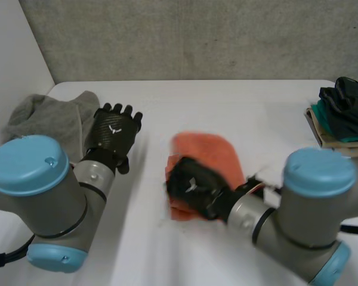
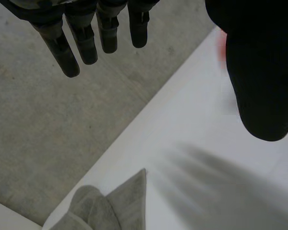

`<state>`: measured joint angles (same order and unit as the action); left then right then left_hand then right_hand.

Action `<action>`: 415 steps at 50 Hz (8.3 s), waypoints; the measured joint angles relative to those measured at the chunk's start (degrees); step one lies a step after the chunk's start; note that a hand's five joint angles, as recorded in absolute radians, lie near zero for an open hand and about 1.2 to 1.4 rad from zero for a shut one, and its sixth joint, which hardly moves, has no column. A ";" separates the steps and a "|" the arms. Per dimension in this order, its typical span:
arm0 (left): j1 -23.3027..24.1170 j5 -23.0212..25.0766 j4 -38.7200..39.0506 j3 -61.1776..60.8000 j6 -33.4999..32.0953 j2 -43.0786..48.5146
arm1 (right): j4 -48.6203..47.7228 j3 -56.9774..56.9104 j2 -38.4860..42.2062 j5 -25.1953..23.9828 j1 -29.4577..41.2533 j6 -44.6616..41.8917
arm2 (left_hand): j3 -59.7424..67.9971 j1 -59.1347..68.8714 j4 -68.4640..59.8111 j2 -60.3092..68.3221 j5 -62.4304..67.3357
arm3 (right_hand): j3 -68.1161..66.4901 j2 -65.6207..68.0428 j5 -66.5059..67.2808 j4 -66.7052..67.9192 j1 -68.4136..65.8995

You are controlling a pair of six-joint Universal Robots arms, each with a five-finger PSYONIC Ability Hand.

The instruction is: Fold the laundry.

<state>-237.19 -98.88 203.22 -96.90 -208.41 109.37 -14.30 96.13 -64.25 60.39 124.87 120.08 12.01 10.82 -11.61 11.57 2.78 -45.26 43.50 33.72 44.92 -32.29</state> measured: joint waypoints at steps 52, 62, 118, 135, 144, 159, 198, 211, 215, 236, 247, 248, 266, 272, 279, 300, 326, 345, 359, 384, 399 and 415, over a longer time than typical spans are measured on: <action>12.57 -1.80 -20.02 26.09 15.28 18.44 | 17.83 -16.84 7.60 16.93 -11.53 40.33 | 0.00 0.17 -0.02 0.02 0.00 | 33.18 -31.06 -29.94 -31.66 24.32; 7.52 10.36 -20.03 22.56 15.42 4.76 | 9.57 -6.15 -4.79 16.36 -10.63 39.26 | 0.00 0.17 -0.02 0.03 0.00 | 33.18 -31.06 -30.08 -31.65 24.32; 2.44 32.79 -20.75 15.30 16.08 -7.51 | -11.69 -5.08 11.63 16.47 -3.65 30.35 | 0.00 0.17 -0.01 0.01 0.00 | -20.84 23.02 17.45 22.56 -16.33; -0.37 32.62 -20.58 15.63 16.19 -9.26 | -6.89 -30.34 2.79 10.33 -22.75 30.33 | 0.00 0.17 -0.02 0.03 0.01 | -21.13 23.02 17.46 22.60 -18.03; -0.41 32.60 -20.59 15.39 16.20 -9.44 | -10.59 -41.66 5.01 1.86 -36.05 34.83 | 0.00 0.17 -0.02 0.03 0.00 | -21.43 23.02 18.52 23.03 -18.03; -0.35 32.62 -20.50 15.33 16.19 -9.35 | -31.60 -39.34 22.11 -14.96 -54.76 46.42 | 0.00 0.17 -0.02 0.03 0.01 | -21.49 23.02 18.66 23.14 -18.03; -0.38 32.61 -20.41 15.21 16.20 -9.40 | 10.82 -27.73 5.08 -4.72 -64.81 41.60 | 0.00 0.17 -0.02 0.03 0.00 | 33.10 -30.93 -29.87 -31.56 20.73; -0.44 32.61 -20.41 15.73 16.48 -9.48 | 25.31 -33.16 0.18 14.53 -73.54 13.74 | 0.00 0.17 -0.02 0.02 0.00 | 33.10 -30.93 -29.87 -31.56 20.76; -0.59 32.61 -20.40 15.90 16.80 -9.55 | 13.28 -34.38 -2.28 19.57 -70.11 16.02 | 0.00 0.17 -0.01 0.01 0.00 | 33.10 -30.93 -29.87 -31.56 20.76; -9.58 24.39 -16.36 16.56 16.47 -9.27 | -19.07 9.82 -22.66 -5.04 -23.47 50.32 | 0.00 0.00 0.00 0.00 -0.01 | 33.10 -30.93 -29.87 -31.57 20.76; -27.68 18.53 -10.09 22.53 7.70 7.67 | -9.27 13.13 -13.79 5.21 -20.94 39.36 | 0.00 0.00 0.00 0.00 -0.01 | 33.10 -30.93 -29.87 -31.57 20.76; -28.98 18.80 -10.14 23.42 5.42 10.17 | -8.89 13.16 -13.21 5.84 -21.04 38.42 | 0.00 0.00 0.00 0.00 -0.01 | 33.10 -30.94 -29.87 -31.57 20.76; -34.11 24.27 -11.10 32.86 -14.37 33.57 | -8.47 13.89 -10.63 7.35 -21.36 35.32 | 14.71 17.25 -14.51 15.33 12.50 | 33.10 -30.93 -29.87 -31.57 20.76; -33.49 23.93 -10.78 35.01 -13.07 34.72 | -8.49 14.25 -10.28 7.41 -21.49 35.28 | 54.24 54.83 -55.29 55.23 19.37 | 33.10 -30.93 -29.87 -31.57 20.76; -31.88 23.60 -9.71 35.22 -9.03 32.47 | -8.52 14.53 -10.25 7.42 -21.66 35.21 | 55.96 55.95 -56.86 56.62 19.37 | 33.10 -30.93 -29.87 -31.57 20.76; -23.40 22.80 -8.72 26.92 5.52 19.69 | -8.40 14.15 -10.33 7.76 -22.00 35.16 | 44.72 44.16 -45.18 45.11 36.88 | 33.10 -30.93 -29.87 -31.57 20.76; -28.37 20.26 -10.00 23.56 -16.56 25.59 | -8.47 14.26 -9.38 7.50 -21.85 35.14 | 10.70 12.81 -10.82 11.13 9.97 | 33.10 -30.93 -29.87 -31.57 20.76; -27.46 19.96 -9.86 27.42 -15.34 28.85 | -8.45 14.16 -8.06 7.65 -21.67 35.09 | 55.99 54.12 -56.87 56.65 52.99 | 33.10 -30.93 -29.87 -31.57 20.76; -5.13 12.05 -11.22 22.01 11.50 8.69 | -8.42 13.68 -8.80 9.15 -22.60 35.47 | 56.13 54.16 -57.09 56.83 54.03 | 33.10 -30.93 -29.87 -31.57 20.76; -3.05 6.32 -9.33 18.08 -1.99 10.62 | -8.28 12.40 -9.19 11.70 -24.97 35.35 | 6.29 7.81 -6.09 6.27 4.55 | 33.10 -30.93 -29.87 -31.57 20.76; -23.28 14.54 -8.80 18.09 -21.64 20.52 | -8.29 12.81 -8.63 11.50 -24.29 35.13 | 11.00 12.17 -11.44 11.44 10.57 | 33.10 -30.93 -29.87 -31.57 20.76; -23.69 20.83 -7.95 23.86 -11.52 26.04 | -8.29 13.12 -8.14 11.51 -24.23 34.69 | 18.43 19.57 -18.93 18.79 17.74 | 33.10 -30.94 -29.87 -31.56 20.76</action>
<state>-260.88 -78.04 195.27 -73.03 -219.93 135.41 -22.59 109.25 -72.39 71.90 100.64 154.77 30.44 30.39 -30.54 30.36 20.52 -12.16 12.57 3.85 13.36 -11.53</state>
